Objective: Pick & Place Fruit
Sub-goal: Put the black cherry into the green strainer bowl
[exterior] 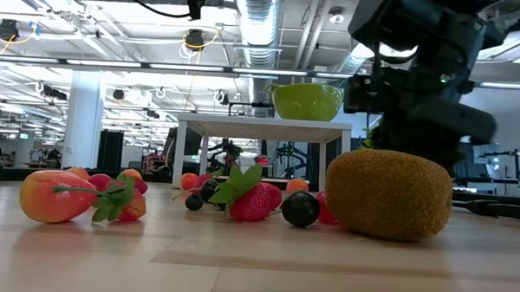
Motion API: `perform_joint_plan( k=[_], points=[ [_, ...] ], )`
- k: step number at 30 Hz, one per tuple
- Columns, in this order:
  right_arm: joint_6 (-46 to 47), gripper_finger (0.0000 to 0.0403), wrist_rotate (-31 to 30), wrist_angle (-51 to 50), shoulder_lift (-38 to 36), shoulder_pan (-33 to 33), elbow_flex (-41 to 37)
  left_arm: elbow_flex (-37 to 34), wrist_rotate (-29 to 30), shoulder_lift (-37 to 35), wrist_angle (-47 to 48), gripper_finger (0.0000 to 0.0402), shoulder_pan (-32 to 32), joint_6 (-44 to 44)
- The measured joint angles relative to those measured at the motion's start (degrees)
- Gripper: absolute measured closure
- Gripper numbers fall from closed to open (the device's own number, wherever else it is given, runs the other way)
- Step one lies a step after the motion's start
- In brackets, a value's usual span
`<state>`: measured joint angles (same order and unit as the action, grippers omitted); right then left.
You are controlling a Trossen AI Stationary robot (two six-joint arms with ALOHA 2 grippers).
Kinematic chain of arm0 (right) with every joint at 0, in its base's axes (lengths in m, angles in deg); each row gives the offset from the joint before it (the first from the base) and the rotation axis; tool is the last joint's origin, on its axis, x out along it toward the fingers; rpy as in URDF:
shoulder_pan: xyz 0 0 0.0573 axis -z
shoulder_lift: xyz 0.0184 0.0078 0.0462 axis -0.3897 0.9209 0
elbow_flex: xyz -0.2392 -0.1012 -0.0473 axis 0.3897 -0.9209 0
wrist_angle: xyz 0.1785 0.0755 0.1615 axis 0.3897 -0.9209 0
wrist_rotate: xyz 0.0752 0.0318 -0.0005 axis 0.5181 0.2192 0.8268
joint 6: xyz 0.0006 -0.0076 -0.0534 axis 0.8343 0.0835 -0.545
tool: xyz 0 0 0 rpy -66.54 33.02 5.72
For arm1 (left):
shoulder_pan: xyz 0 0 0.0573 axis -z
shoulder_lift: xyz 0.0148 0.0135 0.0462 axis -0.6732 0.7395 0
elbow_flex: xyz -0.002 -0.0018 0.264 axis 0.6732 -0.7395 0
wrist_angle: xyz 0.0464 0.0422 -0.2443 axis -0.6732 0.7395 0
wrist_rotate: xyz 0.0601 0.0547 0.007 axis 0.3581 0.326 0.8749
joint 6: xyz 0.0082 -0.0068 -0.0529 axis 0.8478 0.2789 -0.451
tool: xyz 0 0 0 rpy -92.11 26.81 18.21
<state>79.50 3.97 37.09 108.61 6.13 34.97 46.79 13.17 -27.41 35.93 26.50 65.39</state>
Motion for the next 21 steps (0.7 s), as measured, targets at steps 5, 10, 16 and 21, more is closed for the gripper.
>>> perform_joint_plan(
  k=[5,10,16,21],
  points=[
    [1.49,0.0169,-0.04,1.46,0.02,1.07,0.00,0.00,0.01,0.00,-0.02,0.0243,0.00,0.00],
    [1.49,0.0179,-0.05,-0.74,0.01,1.23,0.00,0.00,0.00,0.00,-0.04,0.0243,0.00,0.00],
    [1.48,0.0198,-0.04,-2.71,0.00,1.21,0.02,0.00,0.01,0.00,-0.04,0.0243,0.00,0.00],
    [1.29,0.0214,-0.09,-1.15,0.00,1.19,0.00,0.00,0.00,0.00,-0.04,0.0243,0.00,0.00]
  ],
)
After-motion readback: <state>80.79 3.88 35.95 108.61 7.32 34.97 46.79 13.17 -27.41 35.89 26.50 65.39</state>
